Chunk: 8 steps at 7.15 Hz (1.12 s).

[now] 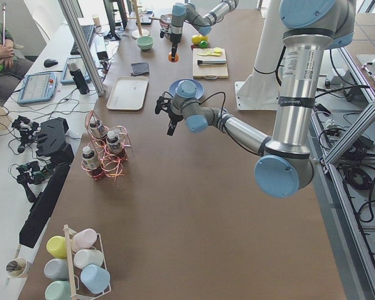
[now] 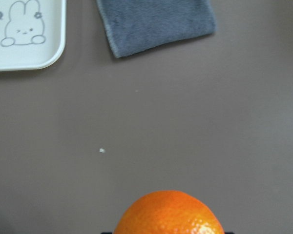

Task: Pick orange to plate
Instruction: 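Carry the orange with the right gripper toward the blue plate while the left arm withdraws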

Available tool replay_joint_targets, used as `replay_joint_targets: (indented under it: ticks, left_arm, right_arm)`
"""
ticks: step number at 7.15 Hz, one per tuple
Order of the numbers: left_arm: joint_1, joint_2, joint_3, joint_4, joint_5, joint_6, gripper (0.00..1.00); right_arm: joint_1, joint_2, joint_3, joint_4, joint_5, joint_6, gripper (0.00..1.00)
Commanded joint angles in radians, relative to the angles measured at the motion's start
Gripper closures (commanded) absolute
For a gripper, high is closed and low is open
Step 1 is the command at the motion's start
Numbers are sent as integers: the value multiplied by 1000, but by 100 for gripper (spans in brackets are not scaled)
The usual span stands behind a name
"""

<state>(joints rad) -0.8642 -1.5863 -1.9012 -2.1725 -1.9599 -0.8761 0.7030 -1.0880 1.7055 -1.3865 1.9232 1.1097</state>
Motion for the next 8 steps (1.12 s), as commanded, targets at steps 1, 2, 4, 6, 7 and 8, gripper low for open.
replay_joint_targets:
  ticks: [1,2,4,6,7,8]
  left_arm:
    - [-116,187,6,-122,-25,62,2]
    - [-165,198,80,-194,-43,63,2]
    - [-258,248,142,-225,-147,69,2]
    - [-282,273,143,-225,-162,69,2]
    - [-282,275,143,-227,-163,69,2]
    - [-282,275,146,-227,-162,69,2]
  right_arm:
    - [-173,153,-15,-113,-139,38,100]
    - [-225,210,-44,-135,-182,38,100]
    - [-292,255,-78,-134,-234,36,100]
    - [-301,306,-154,-129,-245,32,100]
    - [-300,306,-156,-128,-247,23,100]
    - [-301,306,-158,-128,-262,21,100]
